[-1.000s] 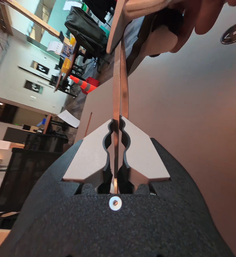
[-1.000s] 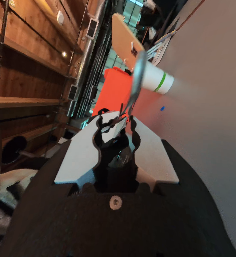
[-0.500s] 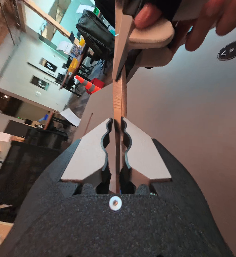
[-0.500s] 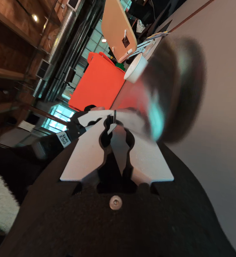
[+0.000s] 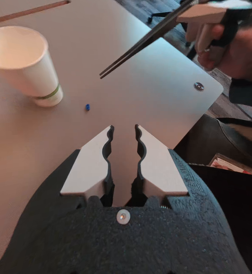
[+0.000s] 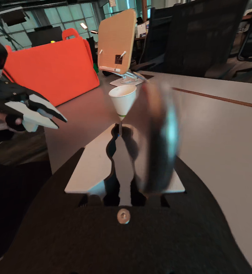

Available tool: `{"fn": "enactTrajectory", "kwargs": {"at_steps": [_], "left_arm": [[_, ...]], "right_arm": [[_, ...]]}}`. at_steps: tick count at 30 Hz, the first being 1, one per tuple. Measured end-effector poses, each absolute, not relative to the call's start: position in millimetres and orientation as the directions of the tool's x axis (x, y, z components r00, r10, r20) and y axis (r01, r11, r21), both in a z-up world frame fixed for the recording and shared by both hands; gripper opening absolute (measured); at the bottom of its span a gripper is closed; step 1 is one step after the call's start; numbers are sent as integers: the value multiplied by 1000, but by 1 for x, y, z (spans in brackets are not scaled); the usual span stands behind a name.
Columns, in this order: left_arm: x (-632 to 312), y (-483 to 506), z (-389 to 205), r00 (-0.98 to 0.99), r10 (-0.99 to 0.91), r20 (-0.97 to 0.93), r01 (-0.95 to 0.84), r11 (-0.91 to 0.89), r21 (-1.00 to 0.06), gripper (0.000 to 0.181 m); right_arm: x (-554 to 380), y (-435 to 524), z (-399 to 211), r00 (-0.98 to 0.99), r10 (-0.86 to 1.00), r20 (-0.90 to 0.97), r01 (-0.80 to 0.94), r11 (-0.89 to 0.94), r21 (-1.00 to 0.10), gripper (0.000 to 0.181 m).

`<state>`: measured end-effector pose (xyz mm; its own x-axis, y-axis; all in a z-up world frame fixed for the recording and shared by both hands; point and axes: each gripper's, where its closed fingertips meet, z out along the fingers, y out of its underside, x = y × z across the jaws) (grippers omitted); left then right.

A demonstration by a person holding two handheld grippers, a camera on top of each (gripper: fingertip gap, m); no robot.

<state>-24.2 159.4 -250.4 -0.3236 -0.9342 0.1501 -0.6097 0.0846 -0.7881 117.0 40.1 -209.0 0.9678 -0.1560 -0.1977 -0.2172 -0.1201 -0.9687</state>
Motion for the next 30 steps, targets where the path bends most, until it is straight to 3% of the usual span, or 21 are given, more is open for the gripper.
{"fn": "enactTrajectory", "kwargs": {"at_steps": [5, 10, 16, 24, 30], "left_arm": [[-68, 178, -246, -190, -963, 191, -608, -37, -793, 31], [-84, 170, -257, -169, -970, 176, -609, -38, -792, 31], [-71, 159, -270, -219, -964, 150, -616, 18, -788, 31], [-1, 137, -260, -371, -924, -92, -514, 287, -809, 33], [-17, 118, -266, -345, -893, 289, -641, -1, -767, 33]], "right_arm": [[100, 56, -222, 986, -102, -133, -147, -149, -978, 16], [96, 62, -235, 989, -93, -116, -132, -193, -972, 17], [89, 60, -238, 991, -80, -104, -119, -210, -971, 16], [69, 59, -233, 995, -34, -90, -94, -191, -977, 17], [71, 61, -227, 997, -82, -7, -21, -169, -985, 16]]}}
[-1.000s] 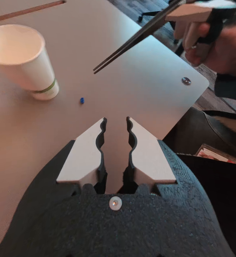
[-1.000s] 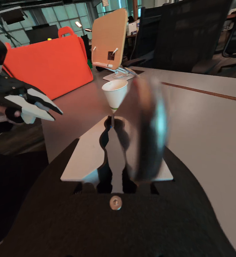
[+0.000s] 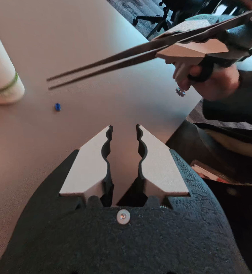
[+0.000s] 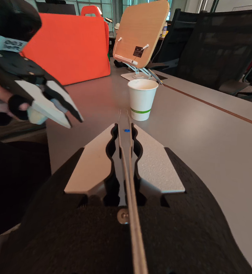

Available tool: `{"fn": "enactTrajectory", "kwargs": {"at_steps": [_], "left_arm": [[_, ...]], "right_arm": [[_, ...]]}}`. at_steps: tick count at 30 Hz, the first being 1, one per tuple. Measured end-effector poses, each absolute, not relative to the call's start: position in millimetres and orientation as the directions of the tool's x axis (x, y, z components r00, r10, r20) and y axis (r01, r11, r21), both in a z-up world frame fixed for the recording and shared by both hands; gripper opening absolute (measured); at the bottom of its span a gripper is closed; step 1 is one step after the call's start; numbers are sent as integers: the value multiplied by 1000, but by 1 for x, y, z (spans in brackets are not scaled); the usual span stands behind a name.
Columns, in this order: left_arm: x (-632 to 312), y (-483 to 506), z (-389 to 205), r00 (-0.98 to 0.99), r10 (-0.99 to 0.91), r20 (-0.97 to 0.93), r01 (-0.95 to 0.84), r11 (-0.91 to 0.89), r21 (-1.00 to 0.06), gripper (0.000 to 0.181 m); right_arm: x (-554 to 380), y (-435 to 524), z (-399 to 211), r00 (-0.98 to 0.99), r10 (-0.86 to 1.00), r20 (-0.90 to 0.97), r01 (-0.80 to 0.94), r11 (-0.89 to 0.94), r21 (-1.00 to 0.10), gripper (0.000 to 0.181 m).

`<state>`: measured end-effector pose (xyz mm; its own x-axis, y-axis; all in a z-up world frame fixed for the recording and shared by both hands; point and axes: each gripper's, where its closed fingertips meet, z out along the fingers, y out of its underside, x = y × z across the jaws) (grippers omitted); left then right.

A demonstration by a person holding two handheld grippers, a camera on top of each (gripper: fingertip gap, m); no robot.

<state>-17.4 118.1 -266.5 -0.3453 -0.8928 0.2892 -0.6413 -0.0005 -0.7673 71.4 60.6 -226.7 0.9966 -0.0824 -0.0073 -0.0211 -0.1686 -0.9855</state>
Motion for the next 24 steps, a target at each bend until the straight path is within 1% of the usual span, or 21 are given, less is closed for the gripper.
{"fn": "enactTrajectory", "kwargs": {"at_steps": [2, 5, 9, 24], "left_arm": [[-34, 127, -268, -292, -894, 339, -658, -70, -750, 33], [-57, 139, -268, -225, -908, 352, -659, -124, -742, 33], [-77, 148, -269, -165, -919, 358, -642, -176, -746, 33], [-79, 143, -274, -190, -920, 343, -651, -144, -745, 33]], "right_arm": [[79, 63, -238, 993, -115, -1, -27, -224, -974, 16], [80, 64, -259, 994, -112, 3, -32, -315, -949, 17], [81, 64, -271, 991, -130, 4, -40, -339, -940, 17], [75, 75, -275, 987, -151, -61, -107, -320, -941, 18]]}}
